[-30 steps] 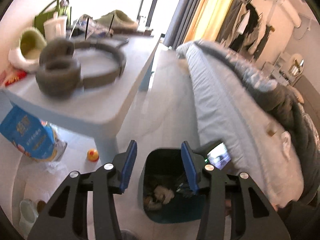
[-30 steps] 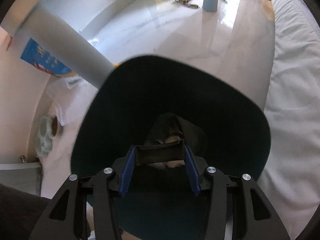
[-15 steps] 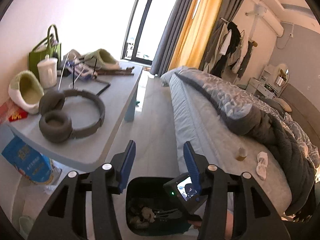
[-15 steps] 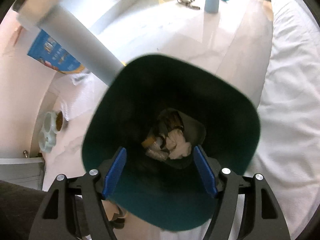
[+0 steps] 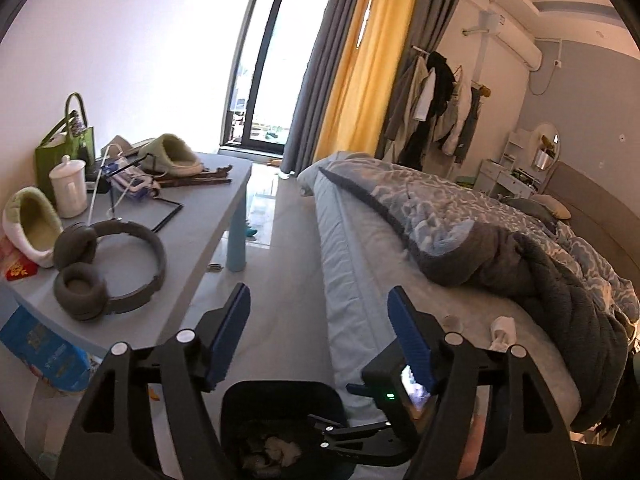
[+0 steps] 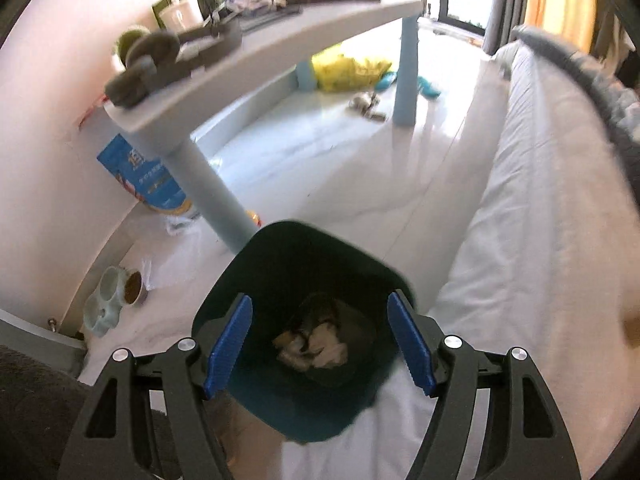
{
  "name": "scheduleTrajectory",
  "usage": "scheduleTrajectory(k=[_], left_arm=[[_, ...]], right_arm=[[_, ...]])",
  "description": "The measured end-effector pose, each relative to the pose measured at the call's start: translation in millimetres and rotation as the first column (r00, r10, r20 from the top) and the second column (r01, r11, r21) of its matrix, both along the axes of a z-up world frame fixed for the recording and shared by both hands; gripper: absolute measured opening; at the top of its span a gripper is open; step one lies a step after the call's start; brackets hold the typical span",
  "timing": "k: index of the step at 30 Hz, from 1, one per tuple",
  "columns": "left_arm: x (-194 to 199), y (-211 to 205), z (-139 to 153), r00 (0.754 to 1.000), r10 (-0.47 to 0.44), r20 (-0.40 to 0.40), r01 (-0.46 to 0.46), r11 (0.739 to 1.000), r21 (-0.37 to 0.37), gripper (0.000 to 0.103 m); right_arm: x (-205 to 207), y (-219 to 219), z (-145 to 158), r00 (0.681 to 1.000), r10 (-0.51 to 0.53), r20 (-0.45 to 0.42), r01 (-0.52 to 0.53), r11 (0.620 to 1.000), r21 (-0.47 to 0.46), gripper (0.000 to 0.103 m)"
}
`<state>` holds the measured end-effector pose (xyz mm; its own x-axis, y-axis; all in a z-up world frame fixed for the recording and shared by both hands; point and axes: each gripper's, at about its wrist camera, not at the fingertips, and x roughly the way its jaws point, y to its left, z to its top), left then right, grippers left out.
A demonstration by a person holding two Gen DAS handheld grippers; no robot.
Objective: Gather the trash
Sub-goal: 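Move both open tools back toward the bed, then grasp the white sock with right tool while left tool approaches the brown tape core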
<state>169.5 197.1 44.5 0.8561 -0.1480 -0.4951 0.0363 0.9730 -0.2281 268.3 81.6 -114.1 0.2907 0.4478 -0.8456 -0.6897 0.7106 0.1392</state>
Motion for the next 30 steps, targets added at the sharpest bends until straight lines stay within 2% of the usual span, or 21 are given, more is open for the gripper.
scheduleTrajectory(k=[3,12,20,30], left_arm=[[4,-13,0,1.000,-0.014,0.009,0.014,1.000,-0.005,0.081],[18,-49,-5,0.999,-0.051,0.014,0.051,0.999,-0.020,0.087],[30,-86,-14,0.995,-0.104,0.001,0.104,0.994,-0.025,0.088],[57,-126,-41,0.986,-0.155,-0.065,0.152,0.987,-0.043,0.088]], right_arm=[[1,-20,18,0.999,-0.011,0.052,0.010,1.000,0.022,0.074],[0,-92,58,0.980,-0.097,0.172,0.088,0.994,0.060,0.080],[4,-152,64,0.961,-0.140,0.237,0.141,0.990,0.012,0.087],[10,-224,59,0.922,-0.218,0.320,0.242,0.970,-0.037,0.096]])
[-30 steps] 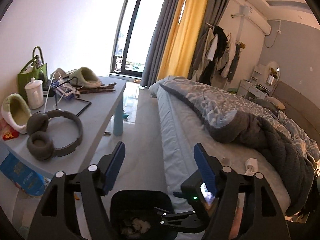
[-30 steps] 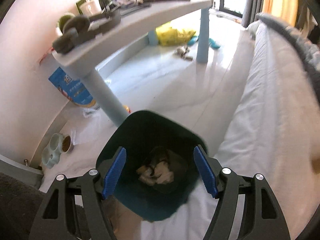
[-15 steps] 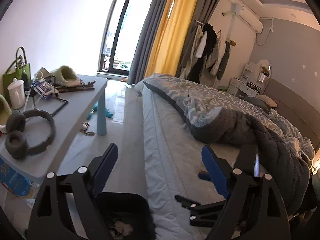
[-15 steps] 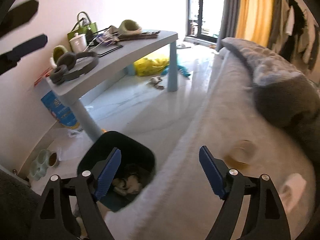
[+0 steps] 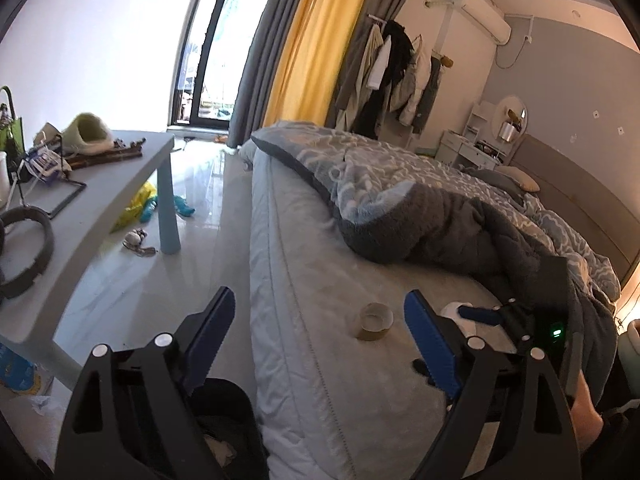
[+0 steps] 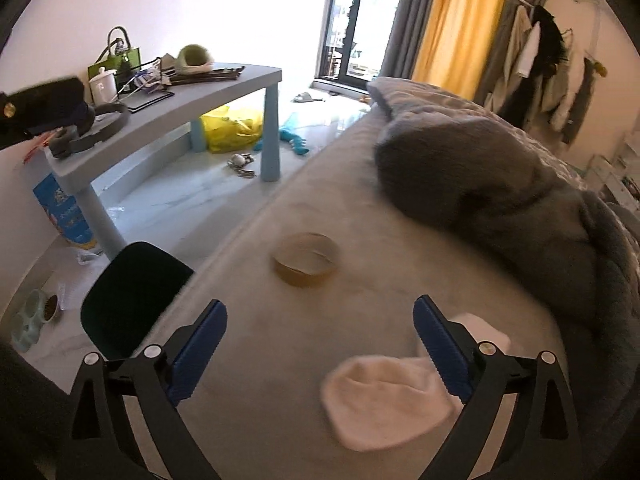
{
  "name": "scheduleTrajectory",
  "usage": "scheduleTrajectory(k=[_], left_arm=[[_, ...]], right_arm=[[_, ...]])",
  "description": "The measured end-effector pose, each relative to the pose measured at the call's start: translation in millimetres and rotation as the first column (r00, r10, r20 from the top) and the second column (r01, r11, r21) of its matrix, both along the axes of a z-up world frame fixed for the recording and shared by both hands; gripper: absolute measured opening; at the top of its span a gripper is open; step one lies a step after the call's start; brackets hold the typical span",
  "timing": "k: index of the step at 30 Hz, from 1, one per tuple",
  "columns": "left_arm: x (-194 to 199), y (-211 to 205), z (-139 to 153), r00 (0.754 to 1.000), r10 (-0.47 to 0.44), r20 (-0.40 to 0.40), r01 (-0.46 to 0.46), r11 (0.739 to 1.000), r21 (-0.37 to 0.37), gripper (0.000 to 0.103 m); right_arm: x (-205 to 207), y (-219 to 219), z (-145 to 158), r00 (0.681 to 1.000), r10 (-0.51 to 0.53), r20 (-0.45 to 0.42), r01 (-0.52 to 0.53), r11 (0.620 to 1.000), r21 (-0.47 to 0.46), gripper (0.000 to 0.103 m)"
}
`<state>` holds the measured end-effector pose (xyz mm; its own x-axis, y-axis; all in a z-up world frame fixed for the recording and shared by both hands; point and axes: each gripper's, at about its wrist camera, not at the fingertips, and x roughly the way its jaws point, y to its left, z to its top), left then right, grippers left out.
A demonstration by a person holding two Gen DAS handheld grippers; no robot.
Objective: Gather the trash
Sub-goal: 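Grasp the white sock with right tool while left tool approaches the brown tape core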
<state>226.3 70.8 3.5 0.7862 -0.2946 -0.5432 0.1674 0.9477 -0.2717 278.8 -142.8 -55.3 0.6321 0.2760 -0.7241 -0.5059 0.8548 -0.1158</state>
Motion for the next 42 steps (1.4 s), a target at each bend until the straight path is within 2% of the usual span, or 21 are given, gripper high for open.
scheduleTrajectory(k=[6,18,29,32,34,42], left_arm=[[12,-18,-17,0.999,-0.016,-0.040,0.017,0.999,0.030,0.088],[30,-53,-48,0.992,-0.071,-0.102,0.080,0.993,0.091,0.088],[56,-64,-77,0.980,-0.091,-0.175,0.112,0.987,0.113,0.088],[61,-68,-82,0.977,-0.105,-0.188,0.130,0.983,0.130,0.088],[65,-72,-86,0.974,-0.118,-0.193,0.145,0.980,0.135,0.088],[77,-88,-96,0.965,-0.163,-0.207,0.192,0.973,0.127,0.087]], right_arm=[[5,-28,-10,0.999,-0.042,0.017,0.043,0.999,-0.029,0.098],[32,-85,-47,0.985,-0.163,-0.057,0.163,0.987,-0.007,0.098],[61,-91,-67,0.967,-0.221,-0.126,0.226,0.974,0.026,0.097],[68,-95,-70,0.961,-0.225,-0.160,0.235,0.971,0.049,0.089],[75,-97,-71,0.955,-0.232,-0.184,0.248,0.966,0.069,0.077],[82,-117,-71,0.938,-0.247,-0.243,0.289,0.944,0.158,0.057]])
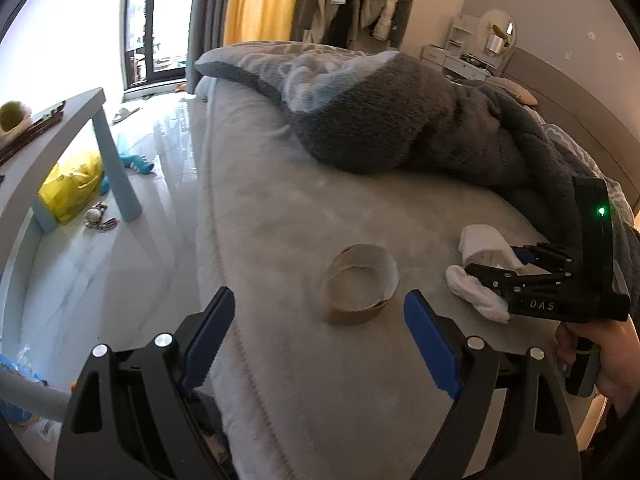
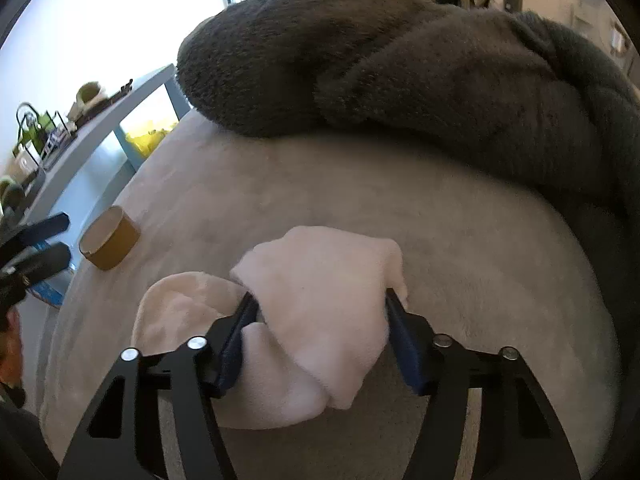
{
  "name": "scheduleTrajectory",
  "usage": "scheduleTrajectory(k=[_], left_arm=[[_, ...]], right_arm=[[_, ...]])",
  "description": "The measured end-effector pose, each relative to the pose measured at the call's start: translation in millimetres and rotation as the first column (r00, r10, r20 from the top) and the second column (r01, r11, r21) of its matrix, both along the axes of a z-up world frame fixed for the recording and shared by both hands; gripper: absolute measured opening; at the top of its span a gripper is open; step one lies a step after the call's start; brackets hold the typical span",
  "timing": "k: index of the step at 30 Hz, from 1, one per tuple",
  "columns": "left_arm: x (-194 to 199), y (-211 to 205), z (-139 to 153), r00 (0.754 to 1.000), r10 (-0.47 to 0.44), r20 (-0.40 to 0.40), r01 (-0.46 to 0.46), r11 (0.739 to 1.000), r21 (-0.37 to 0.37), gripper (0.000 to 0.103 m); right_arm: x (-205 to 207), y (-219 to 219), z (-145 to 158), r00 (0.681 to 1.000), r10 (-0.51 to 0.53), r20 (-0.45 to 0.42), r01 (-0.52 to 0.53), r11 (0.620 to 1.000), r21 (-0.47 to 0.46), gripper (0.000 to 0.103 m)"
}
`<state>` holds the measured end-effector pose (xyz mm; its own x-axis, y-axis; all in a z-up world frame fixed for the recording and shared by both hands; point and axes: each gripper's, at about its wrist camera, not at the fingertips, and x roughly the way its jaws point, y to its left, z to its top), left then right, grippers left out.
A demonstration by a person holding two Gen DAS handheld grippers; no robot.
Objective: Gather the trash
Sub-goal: 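Grasp the white sock with right tool while left tool approaches the brown tape core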
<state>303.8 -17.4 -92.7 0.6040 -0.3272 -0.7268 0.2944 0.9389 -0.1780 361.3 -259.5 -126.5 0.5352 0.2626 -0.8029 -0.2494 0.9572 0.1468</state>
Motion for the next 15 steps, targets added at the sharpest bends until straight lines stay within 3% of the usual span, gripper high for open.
scheduleTrajectory(k=[7,15], left_arm=[[11,-17,-9,1.000,-0.021,0.000,0.021,0.999,0.024,0.078],[17,-37,-19,0.999,-0.048,-0.006,0.048,0.996,0.077,0.060]], right_arm=[[-2,-21,2,0.999,-0.036,-0.003,0.036,0.999,0.040,0.037],[1,-36,7,1.000,-0.026,0.002,0.026,0.998,0.062,0.030]])
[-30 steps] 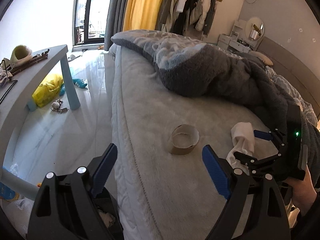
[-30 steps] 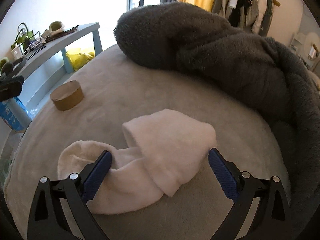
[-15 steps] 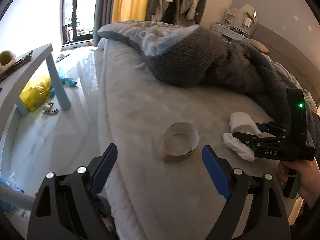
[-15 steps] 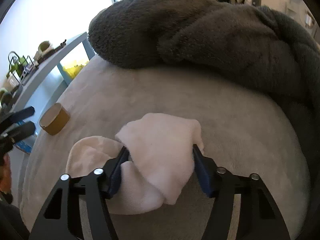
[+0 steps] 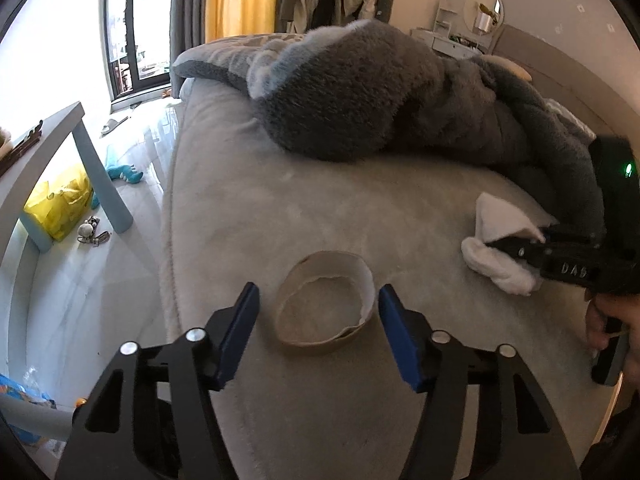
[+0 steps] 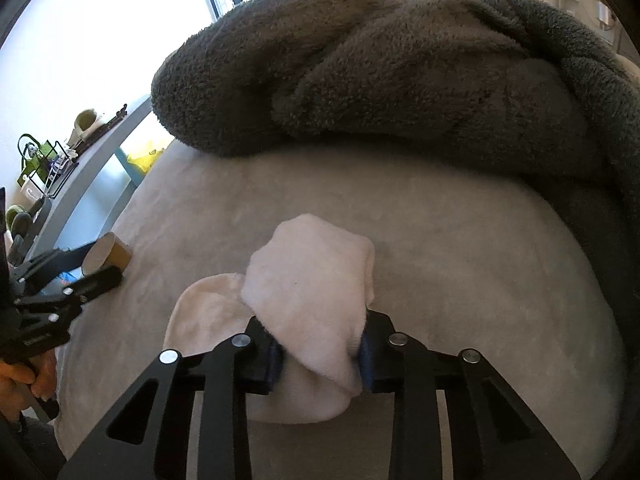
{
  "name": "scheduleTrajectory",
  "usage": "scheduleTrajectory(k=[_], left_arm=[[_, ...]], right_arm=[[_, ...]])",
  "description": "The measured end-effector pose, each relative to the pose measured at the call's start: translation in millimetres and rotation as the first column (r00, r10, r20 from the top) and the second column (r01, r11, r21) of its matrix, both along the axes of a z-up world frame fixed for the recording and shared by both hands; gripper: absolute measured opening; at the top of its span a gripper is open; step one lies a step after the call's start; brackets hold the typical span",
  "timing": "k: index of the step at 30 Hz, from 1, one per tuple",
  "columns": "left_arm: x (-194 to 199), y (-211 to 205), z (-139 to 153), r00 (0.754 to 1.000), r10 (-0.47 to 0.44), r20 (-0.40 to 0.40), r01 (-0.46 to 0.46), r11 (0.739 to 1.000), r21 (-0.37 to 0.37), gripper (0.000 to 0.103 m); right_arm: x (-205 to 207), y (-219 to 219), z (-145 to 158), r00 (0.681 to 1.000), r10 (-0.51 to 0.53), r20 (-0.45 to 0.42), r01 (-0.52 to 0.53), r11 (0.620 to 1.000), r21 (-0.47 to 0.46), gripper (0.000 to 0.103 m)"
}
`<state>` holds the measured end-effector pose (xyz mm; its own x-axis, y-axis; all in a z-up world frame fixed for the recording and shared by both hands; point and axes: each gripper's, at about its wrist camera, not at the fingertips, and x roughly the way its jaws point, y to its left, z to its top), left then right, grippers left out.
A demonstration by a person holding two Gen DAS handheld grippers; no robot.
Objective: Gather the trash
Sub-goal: 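Grasp the white sock with right tool while left tool approaches the brown tape core, then close left tool on the rim of the brown tape core, then carry the tape core and white sock over the green bin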
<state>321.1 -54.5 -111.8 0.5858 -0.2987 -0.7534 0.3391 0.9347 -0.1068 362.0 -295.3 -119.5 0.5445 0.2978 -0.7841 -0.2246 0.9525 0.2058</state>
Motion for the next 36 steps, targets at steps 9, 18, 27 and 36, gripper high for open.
scheduleTrajectory(k=[9,18,27,36], left_arm=[[-1,1,-2,1.000,0.001,-0.011,-0.001,1.000,0.005,0.048],[-22,32,14,0.999,0.030,0.016,-0.030,1.000,-0.007,0.048],[-44,91,22,0.993,0.118,-0.012,-0.118,0.991,-0.056,0.048],[-58,145,0,0.975,0.203,-0.095,-0.205,0.979,-0.016,0.048]], right_arm=[[-4,5,29,0.999,-0.003,0.045,0.002,0.999,0.032,0.030],[-15,55,73,0.992,0.056,0.112,-0.057,0.998,0.009,0.030],[-27,118,101,0.978,0.137,0.157,-0.138,0.990,-0.007,0.030],[-30,186,106,0.963,0.218,0.159,-0.221,0.975,0.000,0.030]])
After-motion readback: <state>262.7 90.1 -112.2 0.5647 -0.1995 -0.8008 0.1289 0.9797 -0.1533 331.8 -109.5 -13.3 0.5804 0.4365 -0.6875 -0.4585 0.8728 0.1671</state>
